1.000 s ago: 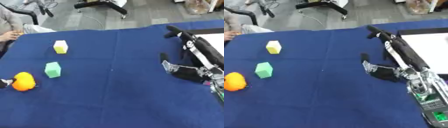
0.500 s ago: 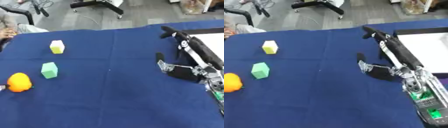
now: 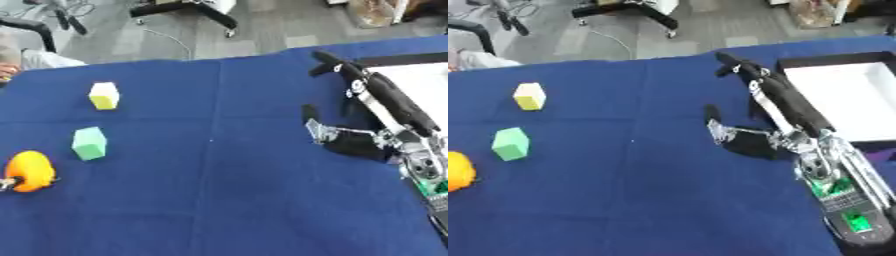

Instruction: Pick up the objects with one hand, pass them to the other hand, and then place them into the box on the other side of the table.

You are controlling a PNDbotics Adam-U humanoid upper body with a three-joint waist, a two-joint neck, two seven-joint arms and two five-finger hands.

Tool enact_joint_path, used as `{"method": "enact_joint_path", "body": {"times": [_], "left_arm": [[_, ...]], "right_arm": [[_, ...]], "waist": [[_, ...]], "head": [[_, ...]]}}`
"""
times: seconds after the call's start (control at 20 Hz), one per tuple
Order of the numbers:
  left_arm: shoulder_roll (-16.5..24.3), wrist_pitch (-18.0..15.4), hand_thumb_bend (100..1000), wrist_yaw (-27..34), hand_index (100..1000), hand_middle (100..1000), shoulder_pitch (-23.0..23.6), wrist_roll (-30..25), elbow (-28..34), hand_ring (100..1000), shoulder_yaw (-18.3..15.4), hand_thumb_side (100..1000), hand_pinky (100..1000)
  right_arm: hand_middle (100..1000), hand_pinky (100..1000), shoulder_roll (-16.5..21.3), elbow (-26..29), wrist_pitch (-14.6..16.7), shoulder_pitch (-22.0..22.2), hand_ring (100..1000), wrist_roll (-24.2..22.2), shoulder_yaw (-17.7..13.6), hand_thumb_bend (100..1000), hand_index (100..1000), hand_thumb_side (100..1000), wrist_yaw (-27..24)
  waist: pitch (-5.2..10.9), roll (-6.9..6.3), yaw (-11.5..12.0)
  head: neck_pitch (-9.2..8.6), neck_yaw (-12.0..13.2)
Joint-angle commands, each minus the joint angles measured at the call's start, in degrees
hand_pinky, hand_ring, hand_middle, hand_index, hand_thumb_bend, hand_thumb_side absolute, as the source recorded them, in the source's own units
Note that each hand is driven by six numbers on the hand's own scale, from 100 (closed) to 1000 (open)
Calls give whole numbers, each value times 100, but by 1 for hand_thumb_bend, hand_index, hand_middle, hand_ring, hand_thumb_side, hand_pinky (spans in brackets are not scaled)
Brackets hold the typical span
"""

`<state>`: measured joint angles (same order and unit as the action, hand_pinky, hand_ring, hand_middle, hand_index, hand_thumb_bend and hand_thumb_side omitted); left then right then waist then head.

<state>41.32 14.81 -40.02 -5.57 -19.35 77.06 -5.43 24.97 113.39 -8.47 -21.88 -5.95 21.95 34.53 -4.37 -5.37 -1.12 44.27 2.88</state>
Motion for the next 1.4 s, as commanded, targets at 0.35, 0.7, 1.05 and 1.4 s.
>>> {"method": "enact_joint_path", "body": {"times": [0.35, 0.7, 1.05, 1.4], "left_arm": [[-101, -131, 427, 433, 713, 571, -156, 133, -83, 605, 113, 239, 774], [-196, -167, 167, 558, 524, 344, -164, 603, -11, 457, 131, 197, 717], [-245, -209, 139, 598, 476, 270, -104, 900, 267, 415, 27, 187, 706], [-443, -318, 173, 665, 464, 232, 154, 1368, 997, 403, -214, 190, 709]], "right_arm": [[787, 329, -23, 121, -5, -70, 961, 21, -69, 100, 1000, 360, -4], [788, 330, -32, 121, -10, -66, 962, 20, -72, 100, 1000, 362, -6], [787, 329, -37, 121, -16, -60, 962, 30, -70, 100, 1000, 364, -16], [786, 334, -20, 121, -22, -61, 960, 51, -89, 100, 1000, 366, -14]], "waist": [[95, 83, -33], [95, 84, -37], [91, 85, -24], [90, 85, 0]], "head": [[-15, -26], [-15, -15], [-15, -16], [-15, -89]]}}
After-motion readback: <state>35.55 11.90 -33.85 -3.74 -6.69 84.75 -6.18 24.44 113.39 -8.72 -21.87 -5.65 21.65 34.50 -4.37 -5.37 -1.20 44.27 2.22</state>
